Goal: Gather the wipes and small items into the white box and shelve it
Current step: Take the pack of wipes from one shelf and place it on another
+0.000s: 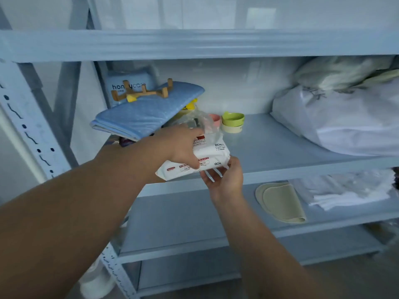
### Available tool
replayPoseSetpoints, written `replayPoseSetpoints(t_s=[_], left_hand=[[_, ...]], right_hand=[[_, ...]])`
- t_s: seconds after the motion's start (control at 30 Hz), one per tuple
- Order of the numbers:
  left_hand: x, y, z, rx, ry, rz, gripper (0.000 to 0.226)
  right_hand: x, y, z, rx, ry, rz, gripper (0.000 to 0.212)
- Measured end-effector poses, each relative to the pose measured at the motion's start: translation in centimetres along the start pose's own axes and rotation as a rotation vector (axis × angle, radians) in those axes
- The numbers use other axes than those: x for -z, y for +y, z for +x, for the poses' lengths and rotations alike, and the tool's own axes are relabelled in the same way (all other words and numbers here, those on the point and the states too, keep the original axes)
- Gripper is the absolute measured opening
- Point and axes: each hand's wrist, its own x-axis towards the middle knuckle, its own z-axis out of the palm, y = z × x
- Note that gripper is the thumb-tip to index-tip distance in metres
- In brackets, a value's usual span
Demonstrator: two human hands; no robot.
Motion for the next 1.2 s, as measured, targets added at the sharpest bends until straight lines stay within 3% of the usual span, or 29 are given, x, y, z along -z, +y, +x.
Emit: replayPoseSetpoints(t_s=[0.37, 0.7, 0.9, 1.2], left_hand=[[-1.3, 6.0, 12.5, -0.203, -0.006, -0.027, 0.085], [-0.3, 8.4, 22.6, -0.264, 0.014, -0.036, 0.083], [-1.0, 10.8, 27.3, -0.230, 0.002, -0.052, 0.081], [-1.2, 15.3, 31.9, -0.041, -0.028, -0.049, 0.084]], right_hand=[[3.5, -6.9, 7.6, 0.173, 0.177, 0.037, 0.028], [3.6, -12.6, 14.5, 0.261, 0.237, 0.039, 0.030], [5.6, -16.0, 19.3, 0.245, 0.201, 0.009, 0.027], [8.6, -21.2, 25.7, 0.136, 0.057, -0.051, 0.027]])
